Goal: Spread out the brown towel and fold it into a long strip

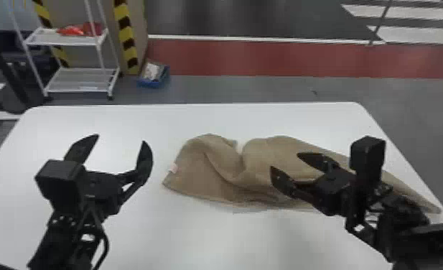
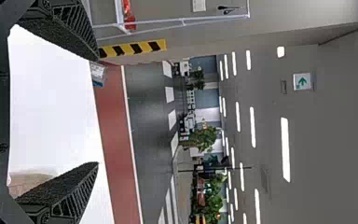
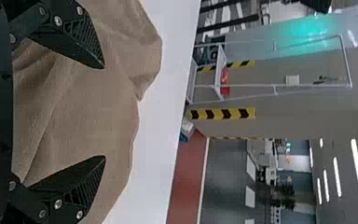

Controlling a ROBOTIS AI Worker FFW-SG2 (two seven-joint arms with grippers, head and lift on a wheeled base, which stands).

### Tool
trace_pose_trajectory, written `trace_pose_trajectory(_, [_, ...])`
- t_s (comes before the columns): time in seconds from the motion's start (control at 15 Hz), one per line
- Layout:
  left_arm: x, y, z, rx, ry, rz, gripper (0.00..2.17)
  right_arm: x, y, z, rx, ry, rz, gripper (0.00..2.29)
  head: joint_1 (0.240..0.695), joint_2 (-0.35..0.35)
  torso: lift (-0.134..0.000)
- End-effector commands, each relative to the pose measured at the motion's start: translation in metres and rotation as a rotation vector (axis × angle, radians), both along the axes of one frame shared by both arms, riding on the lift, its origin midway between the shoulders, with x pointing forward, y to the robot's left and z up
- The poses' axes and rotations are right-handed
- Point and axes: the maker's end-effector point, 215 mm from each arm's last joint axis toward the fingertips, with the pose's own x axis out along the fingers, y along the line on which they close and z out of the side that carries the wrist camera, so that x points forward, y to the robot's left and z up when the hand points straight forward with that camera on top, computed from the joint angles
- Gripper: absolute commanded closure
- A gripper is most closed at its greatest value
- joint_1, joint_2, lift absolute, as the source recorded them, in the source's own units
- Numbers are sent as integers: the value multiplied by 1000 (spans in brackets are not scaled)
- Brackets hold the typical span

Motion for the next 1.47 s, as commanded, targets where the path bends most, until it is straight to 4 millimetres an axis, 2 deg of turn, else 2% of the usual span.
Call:
trace_pose_trajectory(0.0, [0, 0, 0, 1, -1, -1, 80, -8, 68, 3, -12, -31, 115, 218, 695, 2, -125])
trace_pose_trajectory(0.13, [0, 0, -1, 1, 1, 0, 80, -12, 108, 2, -22, -37, 170, 221, 695, 91, -125])
trace_pose_trajectory(0.27, [-1, 1, -3, 2, 1, 0, 80, -12, 141, -7, -66, -41, 211, 262, 695, 131, -125])
trace_pose_trajectory(0.33, [-1, 1, -3, 1, -1, 0, 80, -9, 150, -17, -93, -37, 216, 286, 695, 165, -125])
trace_pose_trajectory(0.6, [-1, 3, -5, 0, -1, 3, 80, -3, 195, -42, -106, -36, 287, 286, 695, 216, -125])
trace_pose_trajectory(0.73, [-2, 3, -6, -1, -2, 3, 80, 7, 208, -43, -97, -55, 292, 289, 695, 249, -125])
trace_pose_trajectory(0.93, [-1, 4, -6, -1, -2, 3, 80, 27, 208, -42, -97, -90, 236, 289, 695, 265, -125])
trace_pose_trajectory(1.0, [-2, 4, -6, 1, -2, 1, 80, 35, 206, -36, -90, -113, 212, 289, 695, 265, -125])
trace_pose_trajectory(1.07, [-1, 5, -8, 3, 2, 2, 80, 46, 201, -28, -87, -143, 182, 289, 695, 261, -125])
trace_pose_trajectory(1.33, [-2, 6, -9, 9, 3, 1, 80, 87, 169, -25, -138, -156, 79, 289, 695, 239, -125])
trace_pose_trajectory(1.4, [-2, 6, -9, 11, 3, -2, 80, 95, 164, -22, -146, -156, 71, 350, 695, 231, -125])
